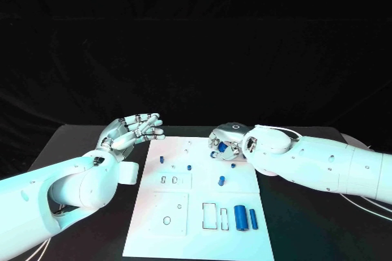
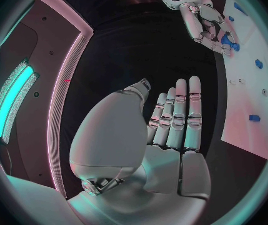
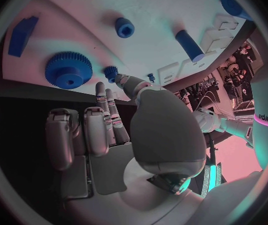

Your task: Assemble the parts on the task board

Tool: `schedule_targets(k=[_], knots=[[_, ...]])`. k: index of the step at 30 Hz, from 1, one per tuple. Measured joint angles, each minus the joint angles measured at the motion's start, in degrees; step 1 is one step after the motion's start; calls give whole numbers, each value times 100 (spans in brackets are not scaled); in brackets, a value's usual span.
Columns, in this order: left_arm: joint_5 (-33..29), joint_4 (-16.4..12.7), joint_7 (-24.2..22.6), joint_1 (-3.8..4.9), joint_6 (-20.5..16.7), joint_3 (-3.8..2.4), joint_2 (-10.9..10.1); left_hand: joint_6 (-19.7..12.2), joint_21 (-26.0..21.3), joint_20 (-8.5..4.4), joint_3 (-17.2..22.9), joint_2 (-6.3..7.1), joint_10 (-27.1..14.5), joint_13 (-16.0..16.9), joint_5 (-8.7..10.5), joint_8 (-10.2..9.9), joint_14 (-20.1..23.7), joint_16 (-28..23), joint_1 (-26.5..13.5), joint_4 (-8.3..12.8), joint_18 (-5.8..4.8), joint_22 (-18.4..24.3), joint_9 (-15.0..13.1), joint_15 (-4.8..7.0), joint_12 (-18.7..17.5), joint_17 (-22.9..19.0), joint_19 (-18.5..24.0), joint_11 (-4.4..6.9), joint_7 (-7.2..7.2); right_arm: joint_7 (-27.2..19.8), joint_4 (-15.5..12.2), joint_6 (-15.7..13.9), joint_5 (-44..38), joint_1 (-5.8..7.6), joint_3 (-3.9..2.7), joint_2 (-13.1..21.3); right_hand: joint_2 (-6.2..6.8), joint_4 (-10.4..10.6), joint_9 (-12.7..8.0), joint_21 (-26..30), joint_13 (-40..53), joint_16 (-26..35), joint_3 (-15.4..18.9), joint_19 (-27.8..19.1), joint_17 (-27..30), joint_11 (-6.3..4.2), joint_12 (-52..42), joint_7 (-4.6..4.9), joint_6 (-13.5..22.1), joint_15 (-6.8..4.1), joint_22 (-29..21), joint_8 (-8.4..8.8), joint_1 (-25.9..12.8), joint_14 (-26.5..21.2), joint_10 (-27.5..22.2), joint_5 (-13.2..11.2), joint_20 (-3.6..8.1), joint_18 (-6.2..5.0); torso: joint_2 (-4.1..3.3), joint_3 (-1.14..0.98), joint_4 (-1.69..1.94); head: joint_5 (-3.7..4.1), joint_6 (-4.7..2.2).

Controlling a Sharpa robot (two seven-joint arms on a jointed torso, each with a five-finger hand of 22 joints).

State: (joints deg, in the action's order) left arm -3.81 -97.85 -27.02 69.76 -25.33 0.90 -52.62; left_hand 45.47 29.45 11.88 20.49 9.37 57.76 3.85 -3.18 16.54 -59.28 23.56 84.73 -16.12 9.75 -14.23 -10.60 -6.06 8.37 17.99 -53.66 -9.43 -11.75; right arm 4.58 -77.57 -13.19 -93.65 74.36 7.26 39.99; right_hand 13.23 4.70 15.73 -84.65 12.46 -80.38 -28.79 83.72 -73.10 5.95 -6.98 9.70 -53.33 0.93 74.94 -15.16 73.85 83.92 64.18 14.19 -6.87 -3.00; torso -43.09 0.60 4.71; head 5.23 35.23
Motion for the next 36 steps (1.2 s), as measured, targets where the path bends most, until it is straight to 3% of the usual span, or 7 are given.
schedule_targets(k=[8,11,16,23,29,36], knots=[[0,12,23,0,12,0,0,0,0,0,0,0,0,0,0,0,0,0,0,0,0,1,0,0,0,0,0,0,0,9,60,86,-46,-45,0,-52,-1,29,27,-47,15,-22,-29,21,-26,0,0,0,0,0,-1,0,1,0,0,0,-21,-1,-18,0,19,7,7],[0,17,31,0,15,0,0,0,0,0,0,0,0,0,0,0,0,0,0,0,0,1,0,0,0,0,0,0,0,11,64,108,-55,-50,0,-58,-22,17,45,-68,25,-45,-58,20,-44,0,0,2,-43,0,-1,-35,54,0,0,0,-21,86,-21,0,23,8,9],[0,24,39,0,18,0,0,0,23,0,0,0,0,0,0,0,0,0,0,0,0,-7,0,0,0,8,0,0,0,15,67,133,-70,-52,-1,-58,-55,3,80,-87,44,-78,-121,20,-65,-33,-45,-20,-104,-1,-1,-78,100,0,33,0,-21,86,-26,-1,30,13,17],[0,32,52,0,19,0,-4,0,22,0,15,0,0,1,0,0,23,0,0,16,0,-12,-1,-22,-25,14,0,0,0,18,63,112,-93,-51,-6,-55,-236,-136,217,-200,75,-145,-338,33,-124,-95,-157,-121,-369,-38,-2,-256,281,11,238,-129,-8,86,-33,-4,39,21,26],[0,39,59,1,20,0,-7,0,30,0,32,0,0,1,0,0,22,0,0,0,-1,-18,-1,-22,-25,22,0,0,0,18,15,-34,-105,-63,-1,-30,-303,-220,347,-250,111,-167,-420,30,-129,-60,-260,-181,-489,-86,-2,-388,348,0,272,-196,53,85,-37,-5,52,26,34],[1,56,68,1,19,0,-9,0,50,0,48,0,0,1,0,0,22,0,0,16,-1,-23,-1,-22,-24,26,0,0,0,17,-124,-373,-112,-65,-15,3,-303,-274,417,-266,113,-167,-473,30,-129,-60,-268,-181,-489,-86,-3,-405,349,0,272,-215,53,85,-38,-4,59,26,1]])
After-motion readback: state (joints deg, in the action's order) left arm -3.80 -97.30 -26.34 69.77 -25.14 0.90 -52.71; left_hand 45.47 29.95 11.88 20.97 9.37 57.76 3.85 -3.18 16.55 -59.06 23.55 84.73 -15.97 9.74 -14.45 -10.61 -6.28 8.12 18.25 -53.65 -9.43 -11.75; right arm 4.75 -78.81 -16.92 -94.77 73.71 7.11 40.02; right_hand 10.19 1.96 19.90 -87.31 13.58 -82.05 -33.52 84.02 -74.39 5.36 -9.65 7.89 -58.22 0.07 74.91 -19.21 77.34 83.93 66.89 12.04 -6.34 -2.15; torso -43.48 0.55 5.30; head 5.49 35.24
